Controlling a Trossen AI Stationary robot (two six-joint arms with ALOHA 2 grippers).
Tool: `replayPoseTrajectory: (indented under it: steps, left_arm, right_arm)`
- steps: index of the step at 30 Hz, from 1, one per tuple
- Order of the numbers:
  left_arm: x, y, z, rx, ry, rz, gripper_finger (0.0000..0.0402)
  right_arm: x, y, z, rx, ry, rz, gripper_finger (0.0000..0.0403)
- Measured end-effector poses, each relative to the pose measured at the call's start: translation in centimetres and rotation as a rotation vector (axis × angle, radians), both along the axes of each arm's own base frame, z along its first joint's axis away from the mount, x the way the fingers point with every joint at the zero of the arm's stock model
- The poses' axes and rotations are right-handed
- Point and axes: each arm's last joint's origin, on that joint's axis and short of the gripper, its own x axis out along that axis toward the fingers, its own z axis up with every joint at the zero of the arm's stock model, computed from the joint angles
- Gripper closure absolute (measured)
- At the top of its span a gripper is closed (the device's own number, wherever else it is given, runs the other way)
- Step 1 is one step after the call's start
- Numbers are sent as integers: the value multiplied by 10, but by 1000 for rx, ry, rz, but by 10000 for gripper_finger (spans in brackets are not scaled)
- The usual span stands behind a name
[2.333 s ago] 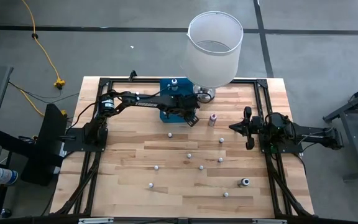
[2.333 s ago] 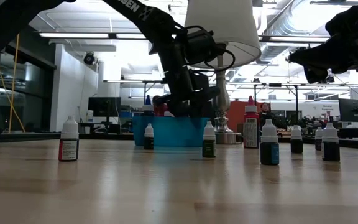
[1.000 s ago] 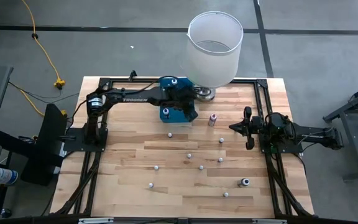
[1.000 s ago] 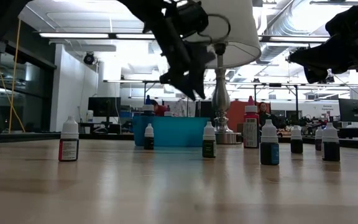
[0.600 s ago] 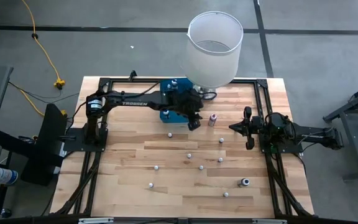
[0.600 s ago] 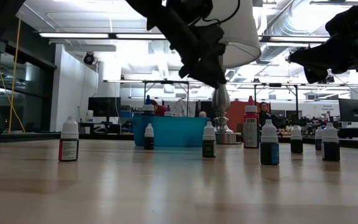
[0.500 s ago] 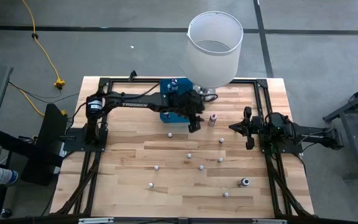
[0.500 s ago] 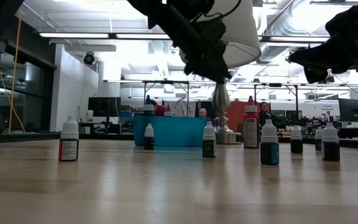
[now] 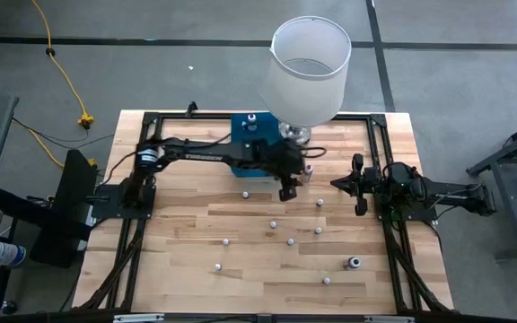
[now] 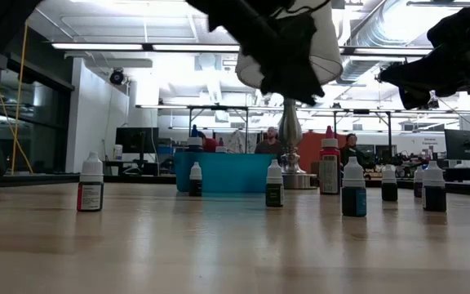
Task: Pick & Place food coloring
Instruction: Put the big pink food coloring bottle into the blue bin
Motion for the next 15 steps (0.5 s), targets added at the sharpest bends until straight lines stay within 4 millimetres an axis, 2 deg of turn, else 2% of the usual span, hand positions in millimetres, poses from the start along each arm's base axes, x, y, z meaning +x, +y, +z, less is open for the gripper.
replayPoseTrajectory:
  steps: [3, 8, 11, 15]
  left_arm:
    - [9, 2, 6, 7, 50, 10, 227]
    - [24, 1, 3, 85, 145, 24, 227]
    - [33, 0, 8, 116, 119, -6, 227]
    - [42, 2, 5, 169, 120, 5, 227]
  right_arm:
    - [0, 0, 0, 0, 0, 0, 402]
    - [0, 0, 0, 1, 4, 0, 402]
    - [0, 0, -1, 1, 8, 0, 402]
    - [1, 0, -1, 1, 11, 0, 402]
